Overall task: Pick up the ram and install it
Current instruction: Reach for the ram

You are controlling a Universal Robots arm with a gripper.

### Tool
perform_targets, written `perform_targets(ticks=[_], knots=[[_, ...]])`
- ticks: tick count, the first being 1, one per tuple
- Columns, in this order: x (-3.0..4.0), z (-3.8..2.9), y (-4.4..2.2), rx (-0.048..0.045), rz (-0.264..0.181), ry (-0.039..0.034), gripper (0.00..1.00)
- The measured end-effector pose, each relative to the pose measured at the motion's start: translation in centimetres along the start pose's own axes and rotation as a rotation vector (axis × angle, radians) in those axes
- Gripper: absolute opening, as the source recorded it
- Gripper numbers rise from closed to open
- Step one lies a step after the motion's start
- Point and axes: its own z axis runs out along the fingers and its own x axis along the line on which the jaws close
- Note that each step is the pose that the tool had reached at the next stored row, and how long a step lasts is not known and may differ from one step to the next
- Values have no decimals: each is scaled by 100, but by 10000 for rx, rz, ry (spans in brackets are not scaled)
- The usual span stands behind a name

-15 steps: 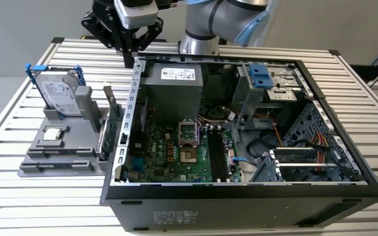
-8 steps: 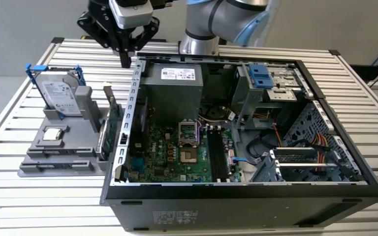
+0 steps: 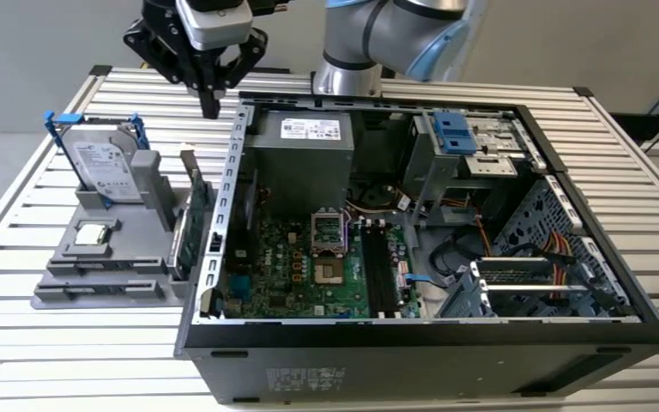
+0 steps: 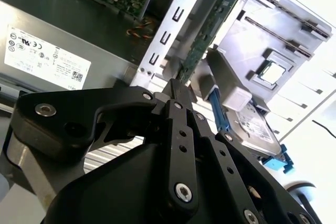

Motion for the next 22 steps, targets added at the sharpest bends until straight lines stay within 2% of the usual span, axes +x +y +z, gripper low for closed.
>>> perform_targets(ticks=[12,22], knots=[[154,0,-12,0,1,0,0],[247,0,-17,0,0,0,0]])
